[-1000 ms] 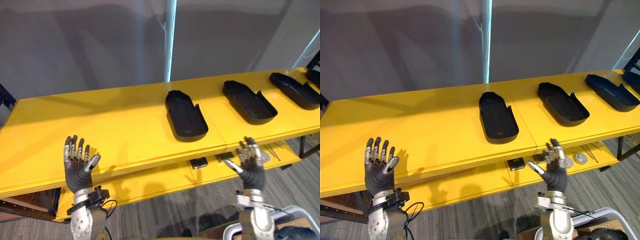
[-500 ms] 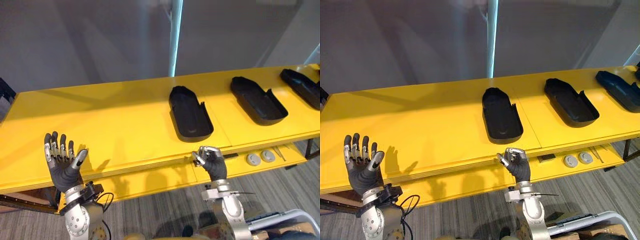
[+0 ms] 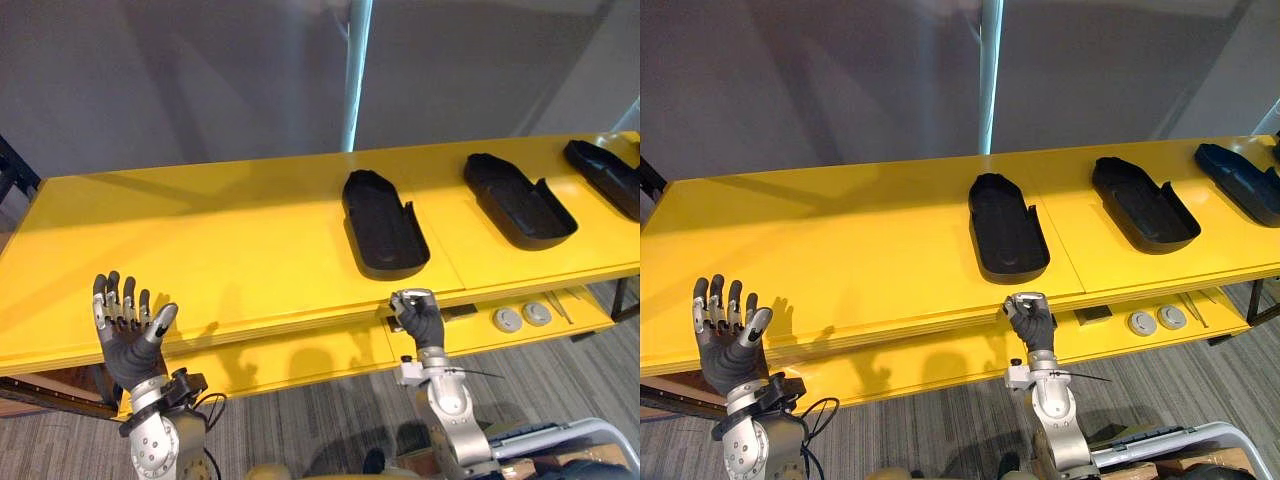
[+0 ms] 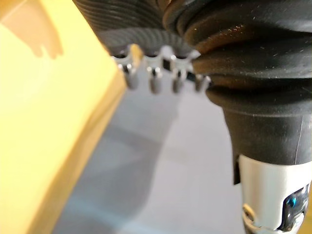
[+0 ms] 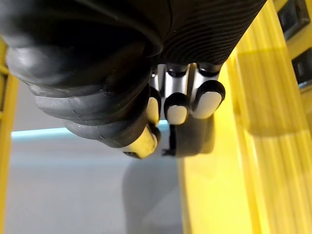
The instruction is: Walk over and take plastic housings, then place them on the shelf
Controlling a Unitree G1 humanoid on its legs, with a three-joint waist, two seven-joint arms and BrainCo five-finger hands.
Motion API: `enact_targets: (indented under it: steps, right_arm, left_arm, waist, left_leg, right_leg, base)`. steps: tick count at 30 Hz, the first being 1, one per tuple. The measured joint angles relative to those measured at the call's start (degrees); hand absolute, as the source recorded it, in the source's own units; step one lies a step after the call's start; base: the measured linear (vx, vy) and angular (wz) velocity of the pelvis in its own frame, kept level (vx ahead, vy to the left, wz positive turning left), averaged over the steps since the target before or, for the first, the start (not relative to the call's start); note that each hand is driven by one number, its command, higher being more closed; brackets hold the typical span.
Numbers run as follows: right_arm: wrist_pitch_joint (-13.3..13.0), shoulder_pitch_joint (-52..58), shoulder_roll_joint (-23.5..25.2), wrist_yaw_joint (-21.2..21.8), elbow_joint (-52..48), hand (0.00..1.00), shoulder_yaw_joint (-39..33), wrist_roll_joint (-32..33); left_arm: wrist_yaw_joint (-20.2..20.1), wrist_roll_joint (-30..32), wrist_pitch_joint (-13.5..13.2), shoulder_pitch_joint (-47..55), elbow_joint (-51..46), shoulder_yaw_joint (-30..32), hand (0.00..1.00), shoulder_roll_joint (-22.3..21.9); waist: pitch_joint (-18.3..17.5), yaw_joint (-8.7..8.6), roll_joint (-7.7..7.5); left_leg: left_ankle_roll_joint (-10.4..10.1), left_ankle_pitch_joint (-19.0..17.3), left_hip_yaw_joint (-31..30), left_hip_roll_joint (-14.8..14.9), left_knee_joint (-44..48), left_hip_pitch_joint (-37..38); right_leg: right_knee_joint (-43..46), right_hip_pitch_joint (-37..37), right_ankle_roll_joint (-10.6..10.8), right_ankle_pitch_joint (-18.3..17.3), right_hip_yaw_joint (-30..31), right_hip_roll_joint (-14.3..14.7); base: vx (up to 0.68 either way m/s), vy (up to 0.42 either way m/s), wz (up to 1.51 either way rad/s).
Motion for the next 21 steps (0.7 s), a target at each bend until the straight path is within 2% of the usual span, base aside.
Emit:
enact_targets:
  steps: [4,7,10,13,16,21]
  right_arm:
    - [0.0,-2.7,0.0,-1.8,3.0,1.0,-1.8,-1.2]
    - [-0.1,-5.4,-0.3,-3.0,4.4,1.0,-2.7,-1.3]
    - [-0.4,-9.0,-1.0,-4.0,4.6,1.0,-5.7,-2.4]
    - [-0.5,-13.6,-1.5,-4.2,5.8,1.0,-8.4,-2.4]
    - [-0.4,-15.6,-1.9,-4.2,5.8,1.0,-8.8,-2.3]
    - [0.0,-18.9,-2.1,-4.1,6.8,1.0,-9.6,-2.3]
  left_arm:
    - [0.1,0.0,0.5,0.1,0.2,0.1,0.0,0.0]
    - [0.1,0.0,0.5,0.1,0.2,0.3,0.0,0.0]
    - [0.1,0.0,0.4,-0.5,0.2,0.5,0.0,0.0]
    - [0.7,0.0,-0.2,-1.4,0.2,1.4,0.0,0.0]
    - [1.5,0.0,-0.2,-2.0,0.2,2.1,0.0,0.0]
    - [2.4,0.5,-0.3,-2.8,0.2,2.2,0.0,0.0]
  waist:
    - [0.1,0.16,0.16]
    - [0.9,0.79,0.91]
    - [3.5,0.56,1.61]
    - [6.8,0.77,1.42]
    - [8.8,0.88,1.15]
    - [10.5,0.94,1.88]
  left_leg:
    - [0.0,0.1,-1.1,-0.3,0.0,-0.3]
    - [0.0,0.4,-1.4,-0.6,0.0,-1.1]
    - [0.4,1.3,-3.0,-1.3,0.1,-2.5]
    - [0.4,1.6,-3.3,-1.5,1.0,-3.0]
    - [0.4,1.6,-3.7,-1.9,1.8,-3.3]
    - [0.4,1.5,-4.2,-2.5,3.3,-4.9]
  right_leg:
    - [0.1,0.2,-0.1,-0.1,-1.0,-0.3]
    - [1.2,-0.8,0.0,-0.6,-1.2,-0.7]
    - [4.7,-2.9,0.2,-2.0,-2.6,-1.9]
    - [9.3,-4.9,0.1,-3.9,-2.6,-2.8]
    - [12.8,-6.2,0.1,-5.5,-2.6,-3.7]
    - [17.0,-8.9,0.0,-7.1,-2.6,-5.1]
  base:
    - [0.0,0.013,0.14]
    - [-0.03,0.017,0.06]
    - [-0.07,0.022,0.24]
    - [-0.09,0.022,0.11]
    - [-0.06,0.009,0.07]
    - [-0.05,0.004,0.05]
